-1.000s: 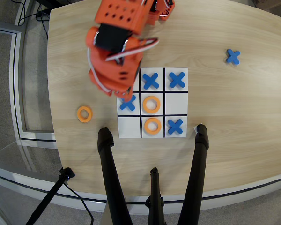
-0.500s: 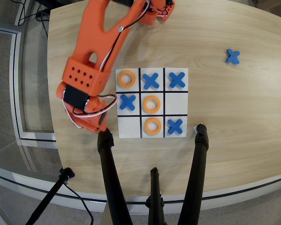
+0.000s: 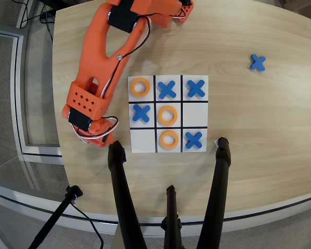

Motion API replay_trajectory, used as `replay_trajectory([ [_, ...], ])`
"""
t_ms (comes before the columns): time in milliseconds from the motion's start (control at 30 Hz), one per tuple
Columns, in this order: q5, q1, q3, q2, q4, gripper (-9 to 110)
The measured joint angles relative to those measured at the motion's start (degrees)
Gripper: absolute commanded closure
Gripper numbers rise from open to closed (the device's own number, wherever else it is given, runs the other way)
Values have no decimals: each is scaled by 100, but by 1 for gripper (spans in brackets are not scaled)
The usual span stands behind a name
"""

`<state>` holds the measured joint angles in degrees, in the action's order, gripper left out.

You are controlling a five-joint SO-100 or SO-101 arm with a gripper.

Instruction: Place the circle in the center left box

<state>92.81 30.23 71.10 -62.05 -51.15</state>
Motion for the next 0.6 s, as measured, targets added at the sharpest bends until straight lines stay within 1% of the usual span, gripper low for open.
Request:
replay_trajectory([
  [333,105,167,-527,598,0,81],
  [600,167,299,-554,677,0,81],
])
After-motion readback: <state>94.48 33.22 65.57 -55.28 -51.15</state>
